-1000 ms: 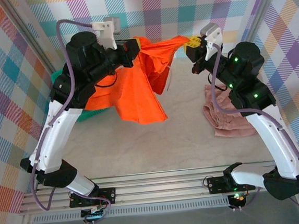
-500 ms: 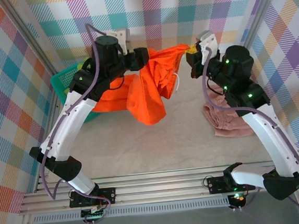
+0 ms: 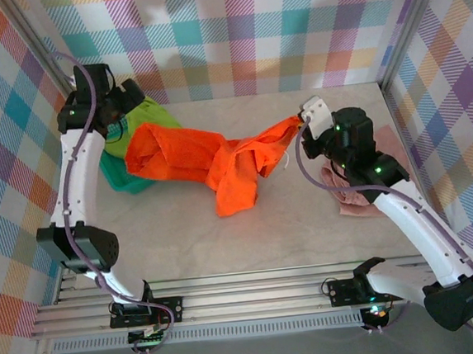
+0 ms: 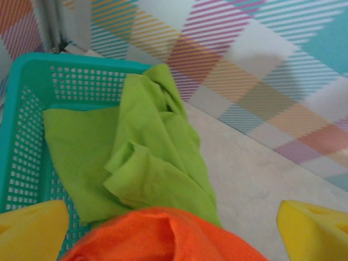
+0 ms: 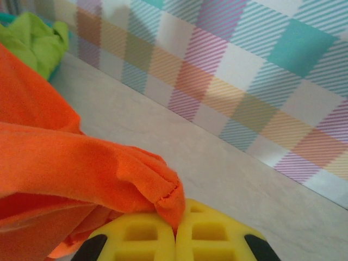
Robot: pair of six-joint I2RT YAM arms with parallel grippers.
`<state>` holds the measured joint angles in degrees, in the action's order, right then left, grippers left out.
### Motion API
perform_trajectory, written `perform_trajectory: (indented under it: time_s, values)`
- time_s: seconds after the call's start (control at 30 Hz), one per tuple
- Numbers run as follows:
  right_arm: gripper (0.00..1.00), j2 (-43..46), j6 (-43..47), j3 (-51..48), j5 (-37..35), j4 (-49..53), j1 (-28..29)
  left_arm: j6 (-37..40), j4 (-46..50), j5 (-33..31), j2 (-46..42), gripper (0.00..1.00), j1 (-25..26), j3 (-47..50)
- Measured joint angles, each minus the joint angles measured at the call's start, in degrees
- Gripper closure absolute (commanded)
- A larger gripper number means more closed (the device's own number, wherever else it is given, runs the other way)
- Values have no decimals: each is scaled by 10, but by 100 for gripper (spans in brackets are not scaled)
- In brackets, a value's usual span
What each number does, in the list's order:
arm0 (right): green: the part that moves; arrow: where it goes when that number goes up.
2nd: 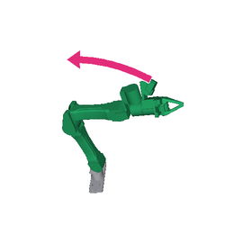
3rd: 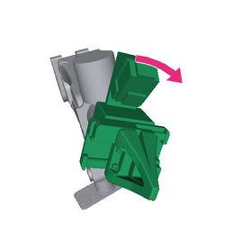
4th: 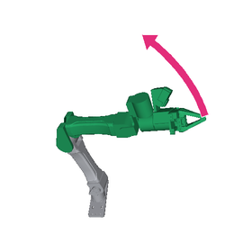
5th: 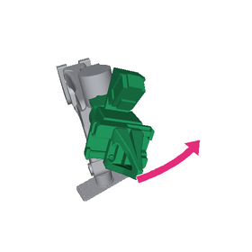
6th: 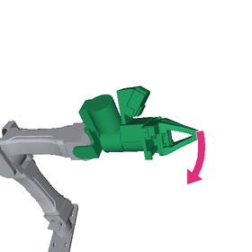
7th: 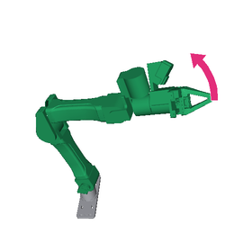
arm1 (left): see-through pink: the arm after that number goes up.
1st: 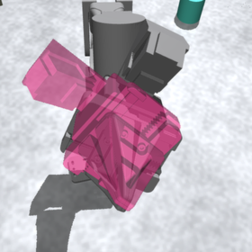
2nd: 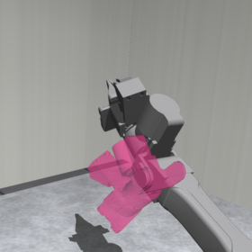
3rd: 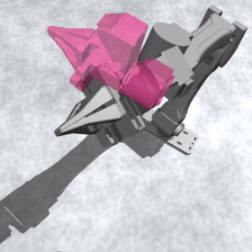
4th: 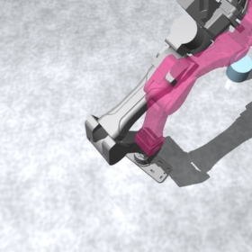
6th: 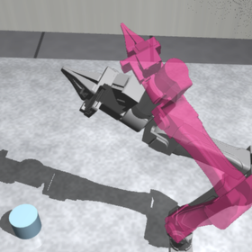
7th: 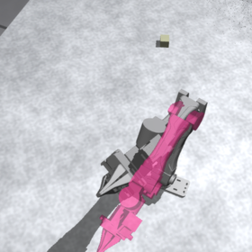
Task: Fold and stack the shorts
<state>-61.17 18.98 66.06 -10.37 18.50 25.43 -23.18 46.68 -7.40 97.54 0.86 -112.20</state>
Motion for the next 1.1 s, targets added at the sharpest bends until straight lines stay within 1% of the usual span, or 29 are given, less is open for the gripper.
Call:
perform_trajectory:
  time_s: [0.1,0.2,0.33,0.4,0.47,0.57,0.67,0.73,0.8,0.83,1.03,1.1]
  values:
    - [100,7,9,-10,-42,-3,0,-6,1,0,55,2,-20,-13]
    - [100,15,10,-19,-76,-9,0,-11,21,10,130,3,-31,-37]
    - [100,23,2,-24,-82,-10,0,-14,57,19,238,8,-33,-103]
    - [100,24,-6,-26,-75,-10,0,-15,65,20,277,13,-33,-126]
    - [100,24,-16,-29,-67,-10,0,-19,70,23,301,28,-35,-135]
    - [100,24,-25,-37,-61,-10,0,-28,73,31,316,56,-38,-143]
    - [100,24,-31,-42,-60,-8,0,-38,72,35,322,79,-44,-152]
    - [100,25,-31,-43,-62,-8,0,-42,72,34,322,90,-52,-155]
    - [100,29,-30,-43,-68,-8,0,-47,70,35,322,99,-60,-158]
    - [100,33,-29,-43,-73,-8,0,-47,70,36,322,100,-66,-159]
    - [100,88,-9,-33,-120,-8,0,-46,68,46,322,100,-117,-167]
    - [100,107,0,-19,-140,-9,0,-44,67,47,322,100,-127,-171]
